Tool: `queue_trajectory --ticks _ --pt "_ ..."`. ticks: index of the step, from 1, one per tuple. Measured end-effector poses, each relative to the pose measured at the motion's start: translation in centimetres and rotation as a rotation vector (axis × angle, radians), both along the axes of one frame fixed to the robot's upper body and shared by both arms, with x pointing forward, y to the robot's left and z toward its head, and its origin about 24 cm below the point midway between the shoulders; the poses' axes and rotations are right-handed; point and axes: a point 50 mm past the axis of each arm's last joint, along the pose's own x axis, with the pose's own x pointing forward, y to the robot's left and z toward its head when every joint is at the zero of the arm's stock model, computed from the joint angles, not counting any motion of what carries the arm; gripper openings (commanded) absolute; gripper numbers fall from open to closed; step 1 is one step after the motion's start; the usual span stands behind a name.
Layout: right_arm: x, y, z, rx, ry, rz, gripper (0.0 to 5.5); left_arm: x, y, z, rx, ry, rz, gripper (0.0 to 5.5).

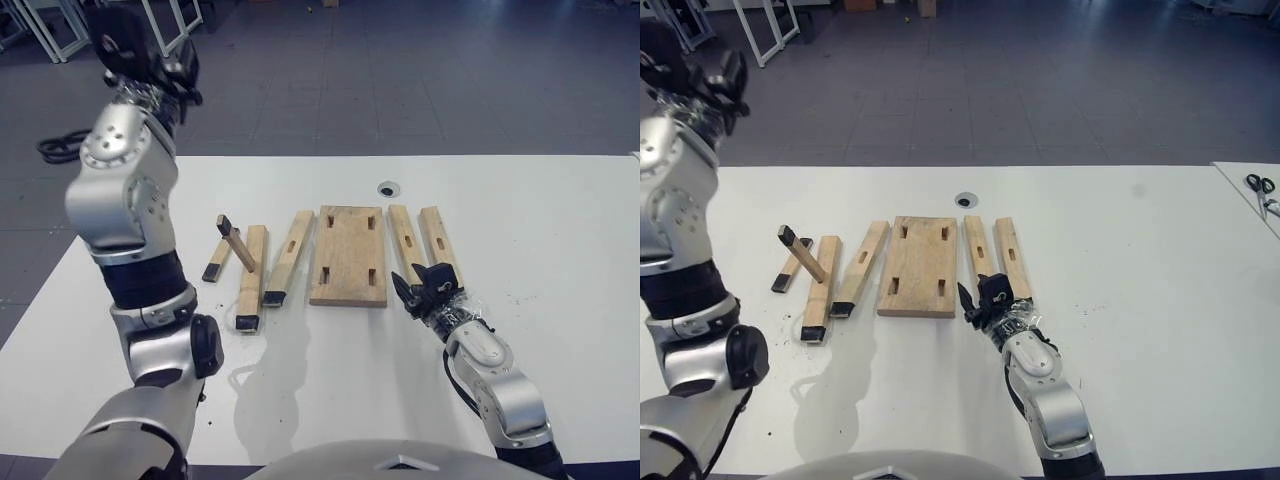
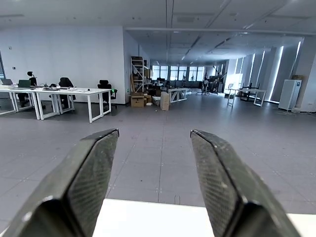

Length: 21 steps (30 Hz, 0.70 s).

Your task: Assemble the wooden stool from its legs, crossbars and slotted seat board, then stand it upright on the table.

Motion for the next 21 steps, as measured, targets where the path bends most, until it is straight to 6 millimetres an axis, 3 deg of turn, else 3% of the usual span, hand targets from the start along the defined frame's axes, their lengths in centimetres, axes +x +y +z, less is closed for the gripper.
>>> queue_trajectory --ticks 3,4,6,9,14,16,19,20,21 --pt "0.0 0.1 0.0 0.004 0.002 0.000 2.22 0.0 0.3 -10.1 -0.002 0.336 0.007 2.70" --pt "0.0 0.1 -0.1 0.004 0.004 -0.002 2.22 -0.6 -0.3 -12.4 -0.013 0.368 -0.010 2.70" --pt "0.0 0.2 -0.1 0.008 0.007 -0.004 2.22 -1.1 -1.4 -13.5 -0.002 0.369 -0.041 2.70" --pt "0.0 0.3 -0.1 0.015 0.014 -0.012 2.22 -1.2 -1.4 -13.4 0.011 0.346 -0.037 2.70" --pt "-0.1 0.3 -0.2 0.017 0.018 -0.020 2.22 -1.4 0.9 -12.0 0.031 0.353 0.037 2.70" --pt "-0.1 0.2 -0.2 0.016 0.021 -0.023 2.22 -1.5 0.3 -8.7 0.040 0.261 0.025 2.70" --pt "-0.3 0.0 -0.4 0.015 0.028 -0.029 2.22 -2.9 -1.3 -1.2 0.061 0.008 -0.031 3.01" --pt "-0.4 0.0 -0.5 0.014 0.033 -0.030 2.22 -4.0 -2.1 -0.4 0.057 -0.023 -0.071 3.15" --pt "-0.5 -0.1 -0.6 0.014 0.037 -0.031 2.22 -5.3 -2.8 -0.9 0.054 -0.013 -0.104 3.31"
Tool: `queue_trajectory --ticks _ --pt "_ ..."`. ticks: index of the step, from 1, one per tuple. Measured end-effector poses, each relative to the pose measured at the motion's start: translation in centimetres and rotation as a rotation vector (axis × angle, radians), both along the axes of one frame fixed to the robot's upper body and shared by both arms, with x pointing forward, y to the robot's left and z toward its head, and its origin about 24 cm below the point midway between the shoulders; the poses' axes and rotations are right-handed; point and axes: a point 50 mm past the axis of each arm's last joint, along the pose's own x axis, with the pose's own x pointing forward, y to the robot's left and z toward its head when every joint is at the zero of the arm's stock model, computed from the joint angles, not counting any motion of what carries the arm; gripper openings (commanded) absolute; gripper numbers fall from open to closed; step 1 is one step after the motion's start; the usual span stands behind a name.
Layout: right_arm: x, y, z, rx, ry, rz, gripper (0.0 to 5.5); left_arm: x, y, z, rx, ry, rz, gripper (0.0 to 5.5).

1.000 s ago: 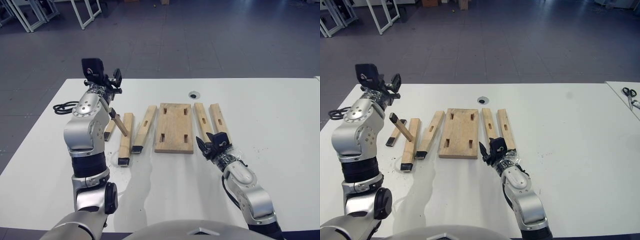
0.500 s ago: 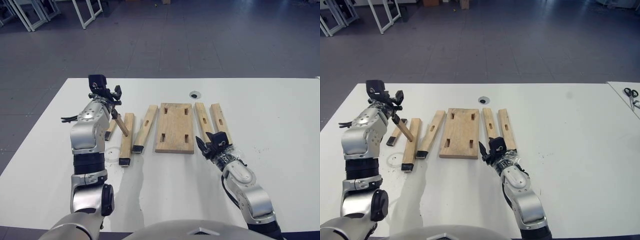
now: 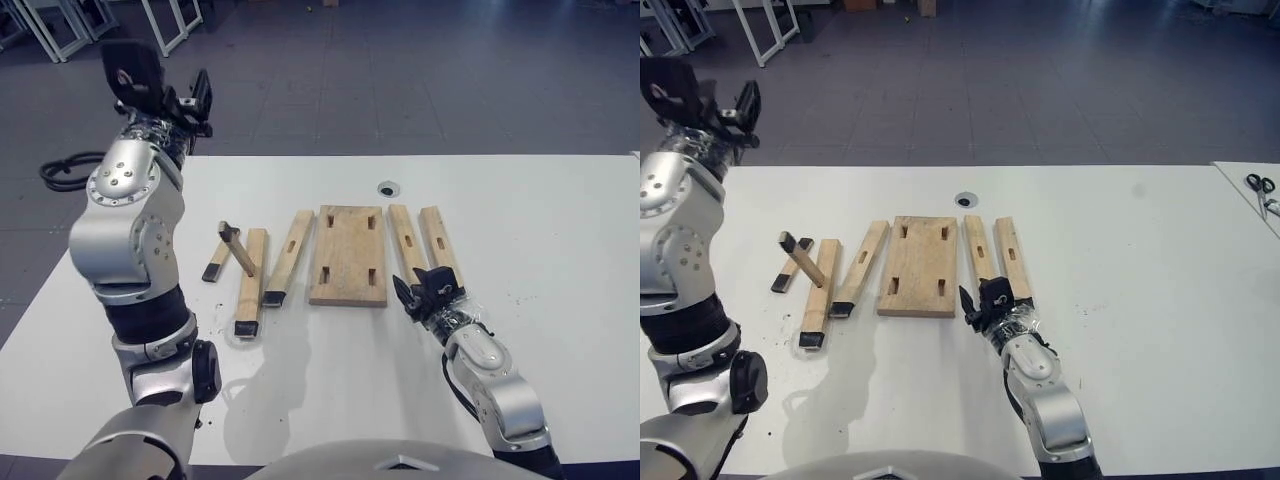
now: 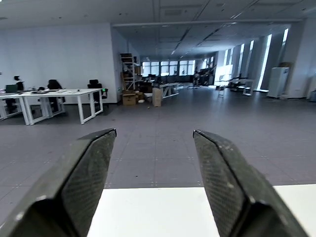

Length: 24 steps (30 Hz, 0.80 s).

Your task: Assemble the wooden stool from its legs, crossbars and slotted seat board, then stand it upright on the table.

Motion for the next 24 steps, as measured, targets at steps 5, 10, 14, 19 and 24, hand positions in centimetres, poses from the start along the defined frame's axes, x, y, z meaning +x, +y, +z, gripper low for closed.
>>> queue_trajectory --ticks 5,10,14,19,24 --pt "-0.3 -0.1 -0.2 0.000 0.011 -0.006 2.22 -7.1 -1.0 -8.5 0.034 0.214 -0.019 4.11" --pt "-0.8 -0.5 -0.3 -0.012 0.021 -0.005 2.22 -15.8 -1.1 -16.6 -0.074 0.587 -0.008 4.49" --pt "-0.9 -0.8 -0.2 -0.030 0.017 0.006 2.22 -16.6 -0.4 -19.5 -0.060 0.741 0.008 4.49" --pt "-0.8 -0.9 -0.2 -0.035 0.019 0.013 2.22 -13.8 -0.4 -22.0 -0.007 0.774 -0.038 4.49" --pt "-0.1 -1.6 -0.2 -0.035 0.040 -0.025 2.22 -10.4 -0.2 -22.9 -0.035 0.715 0.039 3.99"
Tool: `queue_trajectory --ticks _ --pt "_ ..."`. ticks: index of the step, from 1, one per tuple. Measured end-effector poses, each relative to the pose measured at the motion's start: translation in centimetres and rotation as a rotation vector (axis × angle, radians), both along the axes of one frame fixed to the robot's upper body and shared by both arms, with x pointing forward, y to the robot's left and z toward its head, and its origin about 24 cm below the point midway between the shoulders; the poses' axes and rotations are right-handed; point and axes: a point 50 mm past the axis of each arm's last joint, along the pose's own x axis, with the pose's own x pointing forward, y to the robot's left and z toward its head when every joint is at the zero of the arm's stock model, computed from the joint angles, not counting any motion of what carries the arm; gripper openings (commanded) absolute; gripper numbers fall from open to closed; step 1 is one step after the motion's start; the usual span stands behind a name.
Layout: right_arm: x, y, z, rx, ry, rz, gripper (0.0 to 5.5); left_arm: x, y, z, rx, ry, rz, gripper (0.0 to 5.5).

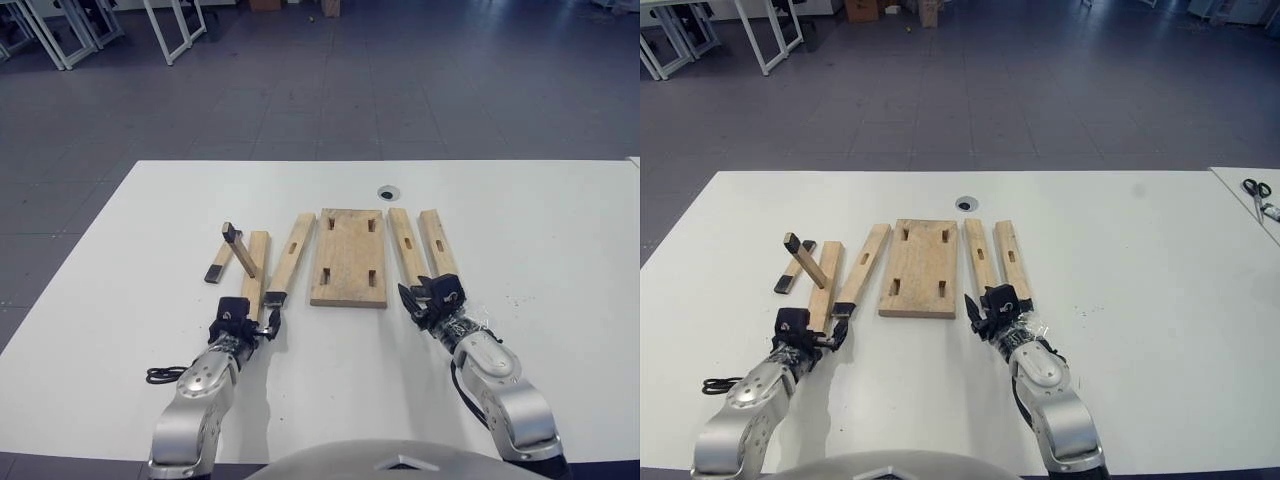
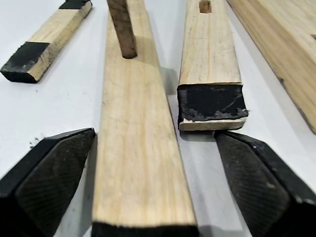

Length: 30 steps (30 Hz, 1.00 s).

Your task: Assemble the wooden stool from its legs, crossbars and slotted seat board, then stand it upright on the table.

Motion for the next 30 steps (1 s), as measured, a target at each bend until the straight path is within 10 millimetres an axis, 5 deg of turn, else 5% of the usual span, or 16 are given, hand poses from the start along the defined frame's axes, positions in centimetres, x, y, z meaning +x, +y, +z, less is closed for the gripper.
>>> queue_trajectory --ticks 5,12,16,20,21,23,25,30 --pt "1.8 -2.8 0.6 0.032 0.094 -0.229 2.22 0.0 -0.3 -0.1 -0.024 -0.006 0.063 3.20" --pt "3.1 -2.1 3.2 0.124 0.119 -0.258 2.22 -0.4 -0.2 -0.2 -0.027 -0.007 0.083 2.11" --pt "3.6 -2.1 4.0 0.130 0.084 -0.259 2.22 -0.5 -0.4 -0.4 -0.049 -0.037 0.074 2.06" --pt "4.3 -2.3 4.9 0.147 0.023 -0.200 2.89 0.2 0.1 0.3 -0.132 -0.118 0.137 2.05" --pt "4.4 -2.3 5.1 0.188 0.023 -0.159 3.08 0.9 0.5 1.1 -0.151 -0.162 0.137 2.05" --pt "5.4 -2.0 6.3 0.300 0.004 -0.050 3.46 5.0 0.8 6.7 -0.227 -0.425 0.016 2.05" --pt "6.5 -1.3 8.0 0.511 0.043 0.136 3.80 7.3 -1.4 10.3 -0.484 -0.524 -0.231 2.05" --pt "7.6 0.0 12.5 0.936 0.120 0.537 3.80 8.1 -3.7 11.8 -0.998 -0.397 -0.607 2.05"
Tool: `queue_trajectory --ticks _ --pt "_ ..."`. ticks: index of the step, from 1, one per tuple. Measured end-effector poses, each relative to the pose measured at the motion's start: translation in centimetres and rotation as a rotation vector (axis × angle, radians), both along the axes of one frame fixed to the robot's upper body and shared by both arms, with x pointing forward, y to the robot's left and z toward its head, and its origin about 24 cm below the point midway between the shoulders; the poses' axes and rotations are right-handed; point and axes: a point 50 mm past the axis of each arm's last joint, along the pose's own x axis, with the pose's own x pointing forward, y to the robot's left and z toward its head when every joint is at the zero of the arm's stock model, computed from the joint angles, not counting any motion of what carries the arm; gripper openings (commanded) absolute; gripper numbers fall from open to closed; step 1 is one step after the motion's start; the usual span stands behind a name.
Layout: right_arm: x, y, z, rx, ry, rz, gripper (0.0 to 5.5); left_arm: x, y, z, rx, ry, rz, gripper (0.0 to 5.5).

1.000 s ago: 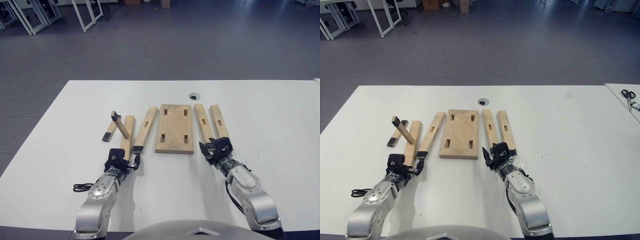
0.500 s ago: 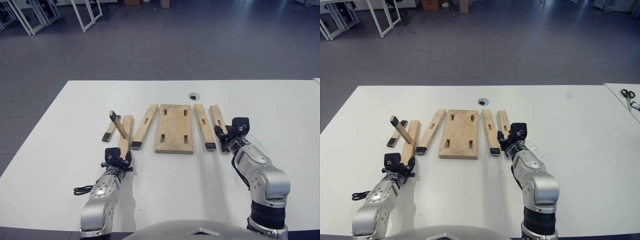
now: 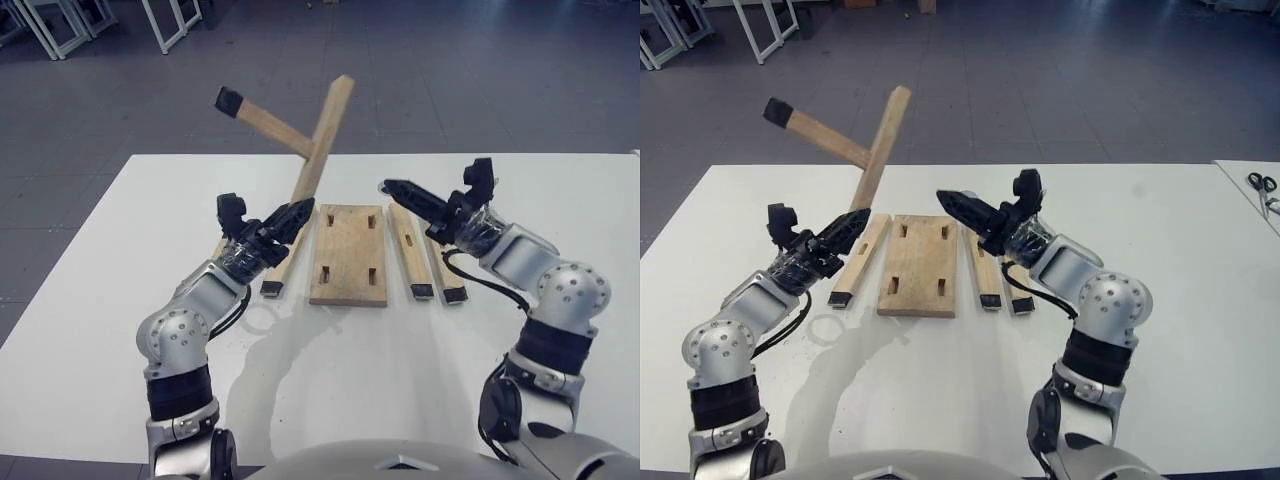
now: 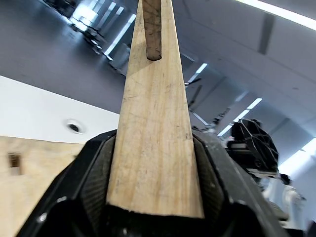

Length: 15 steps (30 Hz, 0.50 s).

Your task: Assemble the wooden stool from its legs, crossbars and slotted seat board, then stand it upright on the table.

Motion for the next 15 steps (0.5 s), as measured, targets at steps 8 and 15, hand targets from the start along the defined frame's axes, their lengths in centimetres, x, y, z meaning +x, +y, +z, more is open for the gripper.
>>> queue_trajectory --ticks 8,15 --pt "-0.4 1.8 1.5 0.099 0.030 0.140 3.80 -1.3 -3.4 2.0 -0.087 -0.051 -0.278 2.05" --pt "-1.1 1.6 1.8 0.129 0.022 0.205 2.96 -2.5 -3.5 1.0 -0.108 0.009 -0.385 2.05"
